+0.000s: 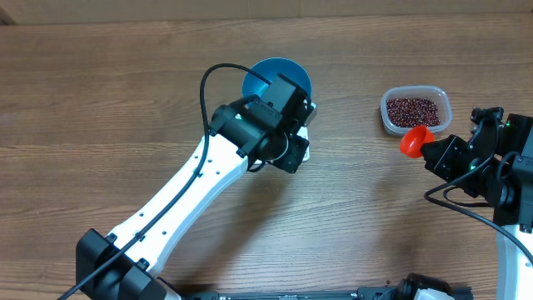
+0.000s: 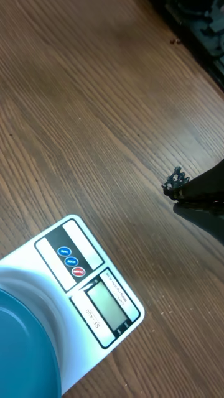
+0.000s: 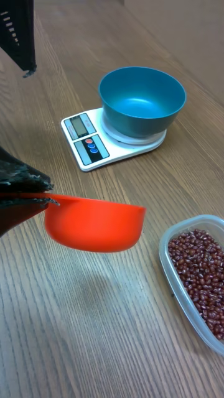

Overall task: Scoop item into bowl and weigh 150g on scale
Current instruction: 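Lower the left gripper toward the scale's front button panel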

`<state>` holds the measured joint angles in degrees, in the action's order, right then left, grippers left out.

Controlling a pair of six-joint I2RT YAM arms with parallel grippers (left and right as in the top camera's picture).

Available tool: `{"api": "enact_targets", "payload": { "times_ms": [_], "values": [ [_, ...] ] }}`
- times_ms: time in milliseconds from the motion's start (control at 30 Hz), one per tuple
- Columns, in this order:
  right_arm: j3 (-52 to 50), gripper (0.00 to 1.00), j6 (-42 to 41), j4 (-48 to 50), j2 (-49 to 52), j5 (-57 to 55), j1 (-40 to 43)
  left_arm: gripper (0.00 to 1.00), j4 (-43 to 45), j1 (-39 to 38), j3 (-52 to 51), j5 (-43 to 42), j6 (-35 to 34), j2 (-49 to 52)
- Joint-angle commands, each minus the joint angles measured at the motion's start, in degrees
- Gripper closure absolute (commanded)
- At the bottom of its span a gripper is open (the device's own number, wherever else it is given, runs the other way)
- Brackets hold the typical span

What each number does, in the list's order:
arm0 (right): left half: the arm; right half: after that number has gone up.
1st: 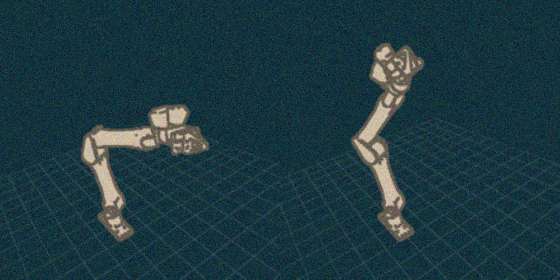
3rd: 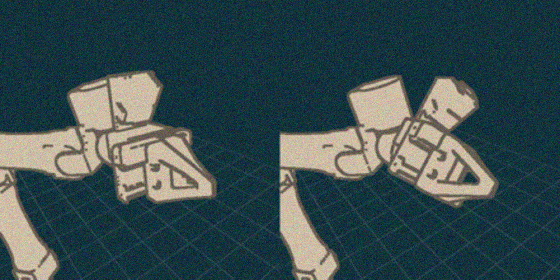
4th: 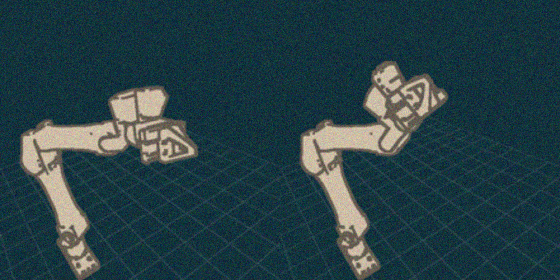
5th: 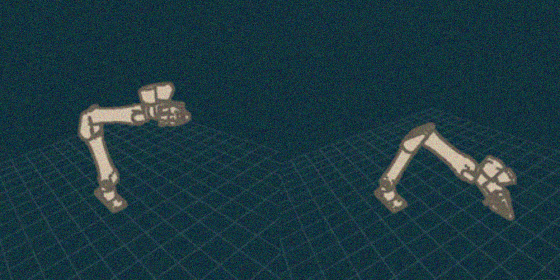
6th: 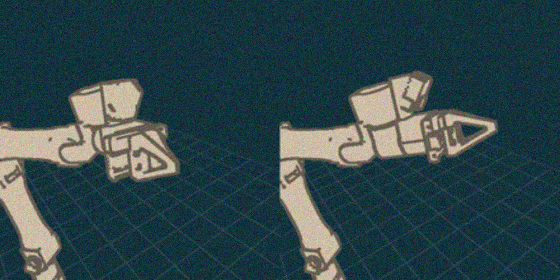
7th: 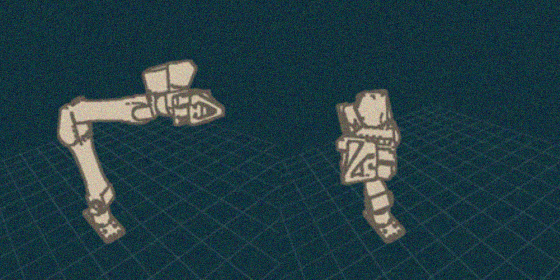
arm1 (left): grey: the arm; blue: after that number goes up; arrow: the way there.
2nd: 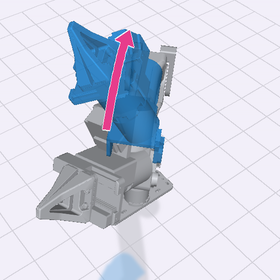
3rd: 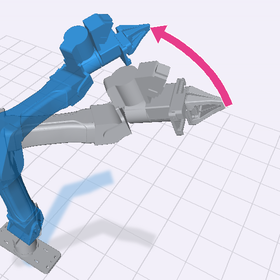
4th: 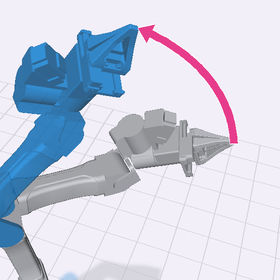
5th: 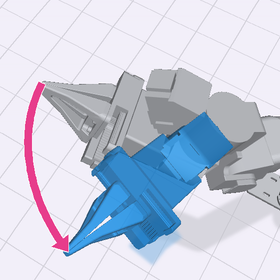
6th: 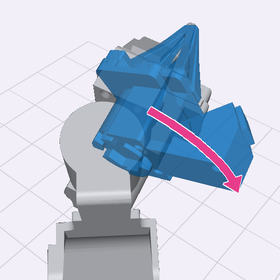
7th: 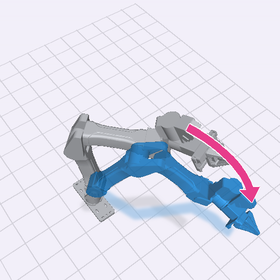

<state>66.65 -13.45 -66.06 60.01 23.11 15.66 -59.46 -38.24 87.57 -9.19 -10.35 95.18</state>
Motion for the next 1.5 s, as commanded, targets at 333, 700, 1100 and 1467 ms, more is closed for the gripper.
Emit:
{"api": "enact_targets", "payload": {
  "times_ms": [333,700,1100,1467],
  "values": [
    [1.5,0.96,0.5,0.1,-0.2,-0.2,0.2,0.95,1.2,-1.7,-1.7,3.8,-0.4,0.3],
    [1.5,0.96,0.5,0.2,-0.2,-0.2,0.2,0.95,1.9,-2.0,-2.6,3.9,-0.4,0.4],
    [1.5,0.96,0.5,0.1,-0.2,-0.2,0.2,0.96,11.5,-2.0,-11.5,4.1,-1.5,0.4],
    [1.5,0.96,0.5,0.2,-0.2,-1.7,0.2,0.96,29.3,-1.9,-20.9,14.3,0.3,1.8]
  ]
}}
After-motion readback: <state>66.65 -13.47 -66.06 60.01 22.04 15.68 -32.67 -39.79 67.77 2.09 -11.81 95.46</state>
